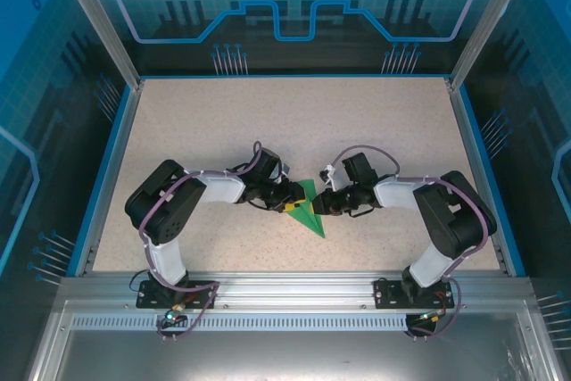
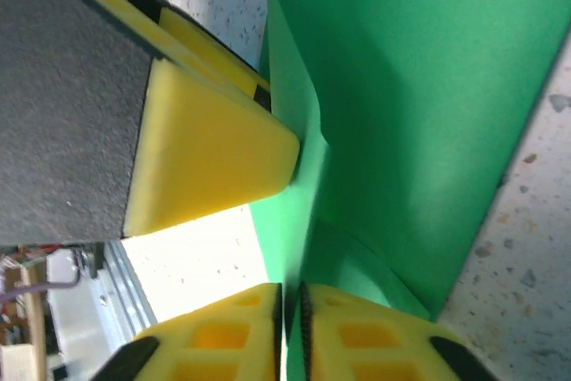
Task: Fold a paper plane with a square sheet of paper (fold left side to right side)
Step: Fourth fold the wing at the center of the table.
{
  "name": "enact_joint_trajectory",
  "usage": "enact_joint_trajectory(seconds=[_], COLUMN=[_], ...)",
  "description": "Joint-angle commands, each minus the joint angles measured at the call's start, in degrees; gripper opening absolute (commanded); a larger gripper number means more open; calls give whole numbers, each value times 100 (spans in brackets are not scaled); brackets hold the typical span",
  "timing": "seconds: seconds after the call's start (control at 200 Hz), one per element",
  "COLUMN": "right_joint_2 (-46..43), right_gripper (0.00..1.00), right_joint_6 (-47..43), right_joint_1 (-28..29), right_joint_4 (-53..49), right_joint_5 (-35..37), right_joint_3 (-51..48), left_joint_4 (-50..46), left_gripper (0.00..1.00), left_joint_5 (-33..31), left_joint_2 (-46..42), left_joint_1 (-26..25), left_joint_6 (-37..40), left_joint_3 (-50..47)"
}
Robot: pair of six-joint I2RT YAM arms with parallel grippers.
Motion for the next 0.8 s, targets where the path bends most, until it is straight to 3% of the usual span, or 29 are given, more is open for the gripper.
enact_joint_trajectory(seconds=[0.0,0.05,0.795], right_joint_2=[94,89,106], right_gripper=[5,0,0], right_joint_6=[-91,-123,-293], right_joint_1=[-86,-90,-128], right_joint_4=[-223,-286,-792], right_joint_5=[5,76,720], right_joint_3=[158,164,287], left_joint_4=[-358,-350,-346], left_gripper=[36,36,37], left_joint_5=[-212,-207,-223], left_joint_2=[160,153,63], left_joint_1=[-26,-20,-19], left_joint_6=[82,82,99], left_joint_3=[12,1,-69])
